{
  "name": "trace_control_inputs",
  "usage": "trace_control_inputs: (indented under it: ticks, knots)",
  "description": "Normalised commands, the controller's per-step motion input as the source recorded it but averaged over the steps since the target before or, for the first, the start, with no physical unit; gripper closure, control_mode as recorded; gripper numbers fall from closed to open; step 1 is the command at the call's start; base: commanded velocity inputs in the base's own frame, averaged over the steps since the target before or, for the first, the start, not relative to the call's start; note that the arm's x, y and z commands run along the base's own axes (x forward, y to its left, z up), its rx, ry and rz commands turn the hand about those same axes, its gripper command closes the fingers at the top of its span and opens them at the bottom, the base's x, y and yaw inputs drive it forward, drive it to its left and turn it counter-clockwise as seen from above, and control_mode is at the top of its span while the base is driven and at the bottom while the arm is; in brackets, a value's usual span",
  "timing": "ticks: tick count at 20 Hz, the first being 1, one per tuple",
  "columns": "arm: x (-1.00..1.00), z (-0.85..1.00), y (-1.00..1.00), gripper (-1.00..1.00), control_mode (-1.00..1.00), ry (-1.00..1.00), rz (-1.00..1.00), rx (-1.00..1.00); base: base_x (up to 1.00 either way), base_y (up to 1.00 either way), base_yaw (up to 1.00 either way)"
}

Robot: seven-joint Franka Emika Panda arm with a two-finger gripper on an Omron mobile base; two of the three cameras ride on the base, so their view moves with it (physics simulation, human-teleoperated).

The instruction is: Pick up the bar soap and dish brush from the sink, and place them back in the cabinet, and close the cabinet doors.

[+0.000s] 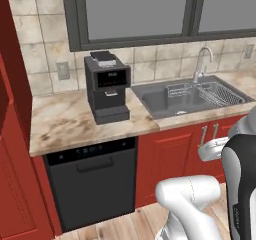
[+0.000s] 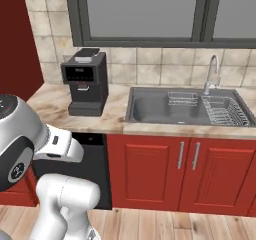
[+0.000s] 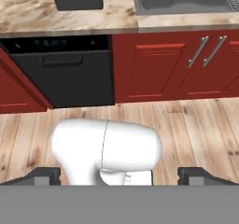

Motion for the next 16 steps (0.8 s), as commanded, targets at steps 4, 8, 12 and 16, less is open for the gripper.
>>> trace_control_inputs:
  ticks: [4, 8, 12, 16]
  knots:
    - [0.0, 0.0, 0.0, -1.0, 1.0, 0.0, 0.0, 0.0, 0.31, -0.64, 0.05]
    - [0.0, 0.0, 0.0, -1.0, 1.0, 0.0, 0.0, 0.0, 0.43, -0.55, 0.17]
    - [0.0, 0.0, 0.0, -1.0, 1.0, 0.0, 0.0, 0.0, 0.6, -0.48, 0.34]
    - [0.0, 0.0, 0.0, -1.0, 1.0, 0.0, 0.0, 0.0, 0.53, -0.45, 0.34]
